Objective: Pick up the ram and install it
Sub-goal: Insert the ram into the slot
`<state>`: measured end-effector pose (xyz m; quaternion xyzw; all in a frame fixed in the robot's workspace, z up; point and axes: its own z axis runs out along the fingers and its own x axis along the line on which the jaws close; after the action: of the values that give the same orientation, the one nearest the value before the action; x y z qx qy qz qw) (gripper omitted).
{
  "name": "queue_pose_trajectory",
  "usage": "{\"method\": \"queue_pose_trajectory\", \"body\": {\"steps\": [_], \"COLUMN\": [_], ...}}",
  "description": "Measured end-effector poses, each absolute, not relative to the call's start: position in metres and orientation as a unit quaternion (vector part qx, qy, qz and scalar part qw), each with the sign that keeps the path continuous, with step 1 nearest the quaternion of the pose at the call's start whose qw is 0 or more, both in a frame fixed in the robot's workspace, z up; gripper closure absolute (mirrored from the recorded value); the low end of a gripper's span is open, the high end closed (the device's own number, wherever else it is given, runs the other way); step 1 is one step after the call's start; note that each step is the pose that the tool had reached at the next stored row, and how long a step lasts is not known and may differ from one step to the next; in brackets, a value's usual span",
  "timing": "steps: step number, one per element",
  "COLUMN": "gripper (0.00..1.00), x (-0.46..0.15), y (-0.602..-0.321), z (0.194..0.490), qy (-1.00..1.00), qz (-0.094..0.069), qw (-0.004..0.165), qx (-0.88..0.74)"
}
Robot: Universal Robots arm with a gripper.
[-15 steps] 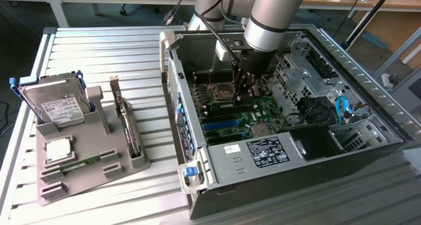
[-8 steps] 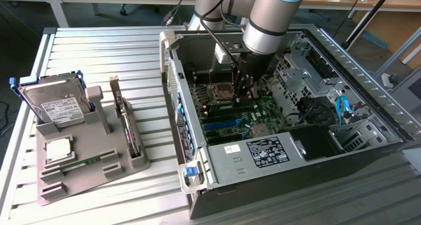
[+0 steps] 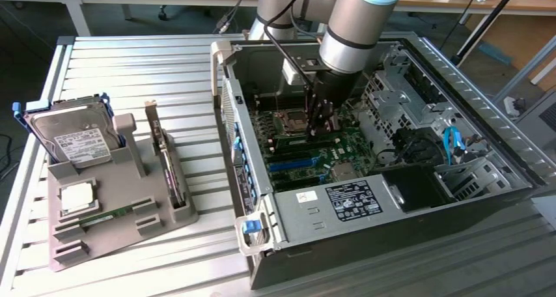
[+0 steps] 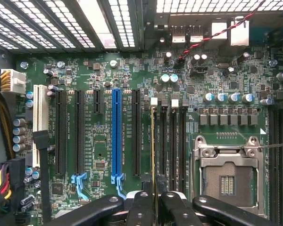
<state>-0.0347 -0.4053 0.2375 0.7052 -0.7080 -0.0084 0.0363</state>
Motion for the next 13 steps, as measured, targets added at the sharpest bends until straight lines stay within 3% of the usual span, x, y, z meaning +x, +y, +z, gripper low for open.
{"method": "queue_pose_trajectory", "body": {"steps": [13], "gripper": [0.87], "x": [-0.0346], "y": [-0.4052], "z": [0.2353], "qy": [-0.708], "qz": [-0.008], "qw": [0.036], "qx": [0.705]}}
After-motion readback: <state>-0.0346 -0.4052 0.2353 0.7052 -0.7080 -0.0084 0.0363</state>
